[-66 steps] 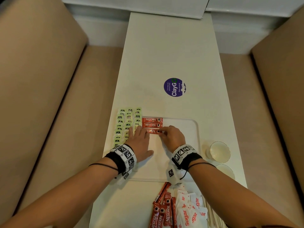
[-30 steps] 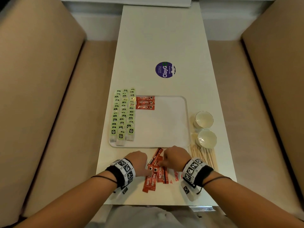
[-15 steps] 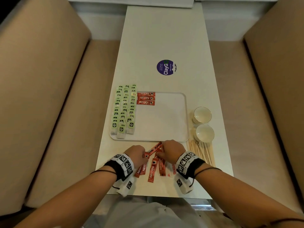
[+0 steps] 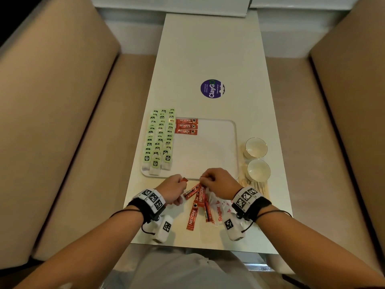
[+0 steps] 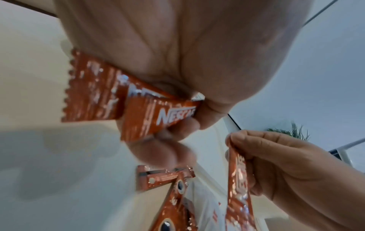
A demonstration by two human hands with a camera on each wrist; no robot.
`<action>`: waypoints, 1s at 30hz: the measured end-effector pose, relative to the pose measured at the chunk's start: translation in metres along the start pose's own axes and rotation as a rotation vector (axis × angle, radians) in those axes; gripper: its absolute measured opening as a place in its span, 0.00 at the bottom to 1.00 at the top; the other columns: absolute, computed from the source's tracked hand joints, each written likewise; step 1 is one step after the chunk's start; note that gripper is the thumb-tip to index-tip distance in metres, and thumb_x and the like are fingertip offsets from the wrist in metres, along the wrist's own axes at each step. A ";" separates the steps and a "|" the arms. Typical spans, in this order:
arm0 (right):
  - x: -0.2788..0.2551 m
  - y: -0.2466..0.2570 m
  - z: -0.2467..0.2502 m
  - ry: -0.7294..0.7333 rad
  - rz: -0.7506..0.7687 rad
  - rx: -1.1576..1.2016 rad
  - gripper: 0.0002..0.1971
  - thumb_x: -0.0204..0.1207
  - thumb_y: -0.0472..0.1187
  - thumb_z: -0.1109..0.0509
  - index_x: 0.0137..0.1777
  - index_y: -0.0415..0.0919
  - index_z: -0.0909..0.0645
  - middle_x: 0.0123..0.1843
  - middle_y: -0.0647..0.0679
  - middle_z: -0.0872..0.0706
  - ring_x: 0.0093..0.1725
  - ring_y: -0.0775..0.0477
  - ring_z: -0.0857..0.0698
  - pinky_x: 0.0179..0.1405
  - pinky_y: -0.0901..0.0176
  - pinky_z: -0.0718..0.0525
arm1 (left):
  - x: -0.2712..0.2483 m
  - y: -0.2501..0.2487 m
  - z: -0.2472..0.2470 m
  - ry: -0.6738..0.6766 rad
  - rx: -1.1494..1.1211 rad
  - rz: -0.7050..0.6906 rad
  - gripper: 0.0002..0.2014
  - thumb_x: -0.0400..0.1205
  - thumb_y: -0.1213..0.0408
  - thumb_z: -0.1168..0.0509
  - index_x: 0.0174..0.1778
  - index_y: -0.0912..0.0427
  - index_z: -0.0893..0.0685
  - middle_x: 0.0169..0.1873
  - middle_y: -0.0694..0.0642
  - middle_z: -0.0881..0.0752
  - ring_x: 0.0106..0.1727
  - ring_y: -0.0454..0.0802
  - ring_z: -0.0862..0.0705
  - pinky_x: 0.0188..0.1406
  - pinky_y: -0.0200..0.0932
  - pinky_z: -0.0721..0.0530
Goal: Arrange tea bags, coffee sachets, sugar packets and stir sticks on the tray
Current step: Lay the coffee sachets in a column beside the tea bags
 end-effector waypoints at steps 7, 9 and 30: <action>0.008 0.016 0.029 -0.142 0.027 0.302 0.02 0.84 0.41 0.30 0.52 0.44 0.18 0.41 0.43 0.07 0.39 0.47 0.08 0.43 0.52 0.10 | 0.013 -0.015 0.016 -0.059 -0.044 -0.202 0.13 0.82 0.48 0.31 0.55 0.52 0.14 0.43 0.53 0.11 0.27 0.37 0.22 0.31 0.37 0.25; 0.012 0.017 0.033 -0.145 0.009 0.424 0.01 0.85 0.37 0.30 0.53 0.41 0.20 0.42 0.40 0.07 0.40 0.44 0.08 0.46 0.50 0.09 | 0.015 -0.017 0.017 -0.036 -0.029 -0.232 0.12 0.80 0.48 0.29 0.52 0.51 0.13 0.42 0.55 0.10 0.28 0.41 0.21 0.35 0.40 0.23; 0.050 0.026 0.049 -0.277 -0.083 0.464 0.04 0.81 0.37 0.25 0.45 0.43 0.10 0.39 0.41 0.08 0.33 0.50 0.11 0.41 0.56 0.10 | 0.048 -0.040 0.069 -0.240 -0.439 -0.156 0.08 0.82 0.61 0.27 0.46 0.62 0.14 0.40 0.60 0.13 0.28 0.47 0.23 0.25 0.41 0.29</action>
Point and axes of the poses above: each hand's wrist, its own x-axis towards the middle knuckle, its own z-axis out of the back of the hand, y = z × x, the point moved 6 cm from there along x, towards the middle knuckle
